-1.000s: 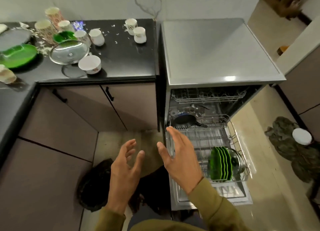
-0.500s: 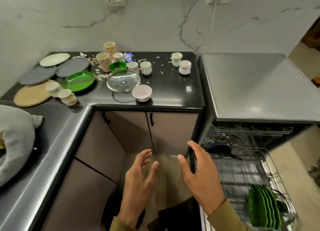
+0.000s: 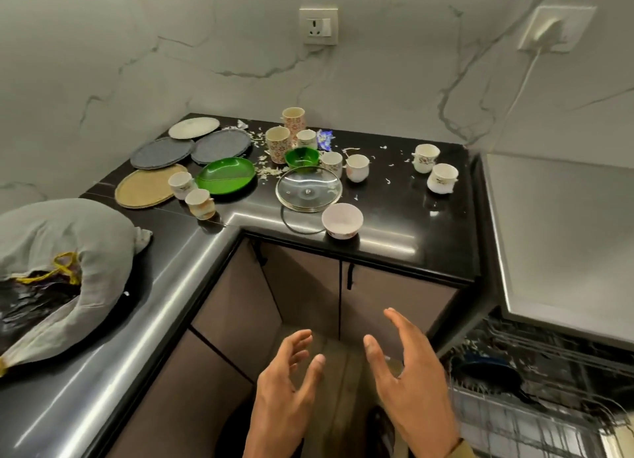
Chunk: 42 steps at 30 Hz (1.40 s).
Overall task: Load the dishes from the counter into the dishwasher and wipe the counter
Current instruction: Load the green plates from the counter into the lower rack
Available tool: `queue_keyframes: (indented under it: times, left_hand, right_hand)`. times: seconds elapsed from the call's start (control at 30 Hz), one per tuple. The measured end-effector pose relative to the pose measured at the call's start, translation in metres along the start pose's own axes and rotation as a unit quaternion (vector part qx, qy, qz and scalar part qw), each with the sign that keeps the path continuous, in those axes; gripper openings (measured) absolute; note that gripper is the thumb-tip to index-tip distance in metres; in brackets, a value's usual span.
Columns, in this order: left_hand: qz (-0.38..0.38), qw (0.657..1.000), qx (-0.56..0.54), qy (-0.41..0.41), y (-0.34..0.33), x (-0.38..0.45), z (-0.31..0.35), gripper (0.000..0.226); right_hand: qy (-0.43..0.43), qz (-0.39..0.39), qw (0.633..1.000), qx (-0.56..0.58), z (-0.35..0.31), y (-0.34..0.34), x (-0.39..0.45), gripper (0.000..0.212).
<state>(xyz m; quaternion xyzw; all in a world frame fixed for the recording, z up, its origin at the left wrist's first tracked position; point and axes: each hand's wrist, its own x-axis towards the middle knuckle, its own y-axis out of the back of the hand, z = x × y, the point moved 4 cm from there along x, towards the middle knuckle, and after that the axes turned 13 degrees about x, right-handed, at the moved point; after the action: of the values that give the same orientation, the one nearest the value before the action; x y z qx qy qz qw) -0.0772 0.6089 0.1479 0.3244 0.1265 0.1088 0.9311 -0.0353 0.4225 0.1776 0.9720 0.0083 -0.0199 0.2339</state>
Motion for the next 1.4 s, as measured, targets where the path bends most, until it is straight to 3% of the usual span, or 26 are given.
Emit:
queue_keyframes:
  times: [0.27, 0.6, 0.87, 1.07, 1.2, 1.3, 1.4]
  left_hand:
    - [0.062, 0.994, -0.039, 0.085, -0.01, 0.058, 0.017, 0.034]
    - [0.099, 0.988, -0.084, 0.088, -0.034, 0.142, 0.062, 0.033]
    - [0.125, 0.983, -0.083, 0.106, -0.008, 0.216, 0.032, 0.032]
    - [0.124, 0.974, -0.138, 0.132, 0.038, 0.309, -0.004, 0.027]
    - [0.167, 0.953, -0.176, 0.184, 0.069, 0.38, -0.039, 0.027]
    - [0.175, 0.932, -0.227, 0.222, 0.081, 0.435, -0.065, 0.048]
    - [0.161, 0.88, -0.351, 0.275, 0.084, 0.478, -0.08, 0.061]
  right_hand:
    - [0.048, -0.075, 0.996, -0.013, -0.011, 0.012, 0.097, 0.06]
    - [0.081, -0.094, 0.992, -0.019, -0.021, 0.016, 0.191, 0.059]
    - [0.071, -0.102, 0.992, 0.008, -0.036, -0.027, 0.247, 0.058]
    - [0.081, -0.087, 0.993, 0.01, -0.065, -0.085, 0.297, 0.073]
    - [0.08, -0.083, 0.993, 0.011, -0.086, -0.115, 0.326, 0.072]
    - [0.06, -0.067, 0.996, 0.015, -0.091, -0.132, 0.34, 0.07]
    - [0.046, -0.052, 0.997, 0.014, -0.092, -0.142, 0.348, 0.055]
